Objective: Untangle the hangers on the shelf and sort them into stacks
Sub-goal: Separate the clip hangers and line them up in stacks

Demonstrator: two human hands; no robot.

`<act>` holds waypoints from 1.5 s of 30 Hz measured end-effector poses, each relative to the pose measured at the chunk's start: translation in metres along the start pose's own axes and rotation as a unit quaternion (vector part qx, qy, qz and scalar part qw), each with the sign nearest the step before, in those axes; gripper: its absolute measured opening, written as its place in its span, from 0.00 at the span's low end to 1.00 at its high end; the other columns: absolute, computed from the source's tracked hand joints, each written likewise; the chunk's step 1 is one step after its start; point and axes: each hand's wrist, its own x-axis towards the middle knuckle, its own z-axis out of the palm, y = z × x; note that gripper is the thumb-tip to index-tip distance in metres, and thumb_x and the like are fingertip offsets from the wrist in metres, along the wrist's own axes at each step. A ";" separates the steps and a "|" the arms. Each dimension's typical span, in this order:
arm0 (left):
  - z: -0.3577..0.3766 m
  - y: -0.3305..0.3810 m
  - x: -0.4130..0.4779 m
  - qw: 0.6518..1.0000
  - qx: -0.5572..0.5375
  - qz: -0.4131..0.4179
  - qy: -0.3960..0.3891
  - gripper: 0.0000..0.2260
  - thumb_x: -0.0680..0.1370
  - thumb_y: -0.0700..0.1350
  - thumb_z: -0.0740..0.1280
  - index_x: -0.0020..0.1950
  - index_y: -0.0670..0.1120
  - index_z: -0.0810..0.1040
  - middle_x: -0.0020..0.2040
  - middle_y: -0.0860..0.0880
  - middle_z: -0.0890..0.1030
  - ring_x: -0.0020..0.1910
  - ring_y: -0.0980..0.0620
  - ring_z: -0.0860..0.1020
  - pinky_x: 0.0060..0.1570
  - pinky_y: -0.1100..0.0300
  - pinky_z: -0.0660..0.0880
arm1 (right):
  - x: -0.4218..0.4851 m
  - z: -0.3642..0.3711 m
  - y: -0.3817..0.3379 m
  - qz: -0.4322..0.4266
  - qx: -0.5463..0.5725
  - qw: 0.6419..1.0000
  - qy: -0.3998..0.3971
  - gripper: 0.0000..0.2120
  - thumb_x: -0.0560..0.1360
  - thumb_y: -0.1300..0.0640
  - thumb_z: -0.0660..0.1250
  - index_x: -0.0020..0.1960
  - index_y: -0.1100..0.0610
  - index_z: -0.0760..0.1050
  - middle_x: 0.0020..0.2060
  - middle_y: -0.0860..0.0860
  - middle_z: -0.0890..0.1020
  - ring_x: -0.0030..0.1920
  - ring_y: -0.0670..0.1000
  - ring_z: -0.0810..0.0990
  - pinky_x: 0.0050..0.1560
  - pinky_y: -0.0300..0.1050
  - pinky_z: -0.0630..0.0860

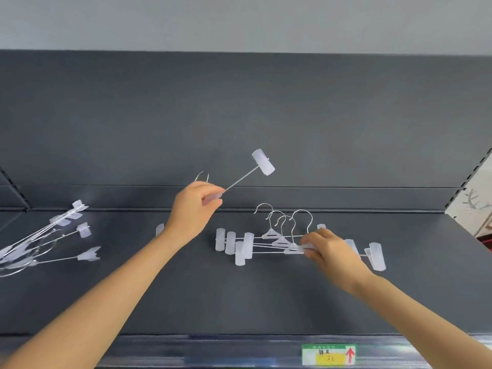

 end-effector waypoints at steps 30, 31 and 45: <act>0.027 0.014 -0.008 0.991 0.084 0.082 -0.068 0.07 0.75 0.38 0.69 0.52 0.45 0.84 0.56 0.55 0.68 0.47 0.57 0.70 0.45 0.82 0.61 | -0.004 0.021 0.007 -0.018 -0.097 0.995 0.016 0.10 0.76 0.61 0.65 0.56 0.57 0.78 0.47 0.54 0.81 0.49 0.59 0.75 0.48 0.49 0.73; 0.029 0.014 -0.009 0.990 0.088 0.087 -0.073 0.08 0.75 0.38 0.69 0.53 0.45 0.83 0.56 0.55 0.69 0.48 0.56 0.70 0.45 0.83 0.60 | -0.004 0.021 0.006 -0.012 -0.102 0.995 0.014 0.10 0.76 0.60 0.64 0.56 0.57 0.77 0.47 0.54 0.80 0.50 0.59 0.75 0.48 0.49 0.72; 0.063 0.037 -0.040 0.979 0.099 0.095 -0.152 0.12 0.77 0.41 0.67 0.59 0.46 0.71 0.55 0.58 0.65 0.51 0.57 0.74 0.49 0.64 0.69 | -0.031 -0.019 -0.008 -0.045 -0.067 0.975 0.209 0.22 0.66 0.61 0.77 0.59 0.60 0.77 0.53 0.55 0.80 0.52 0.58 0.78 0.48 0.40 0.73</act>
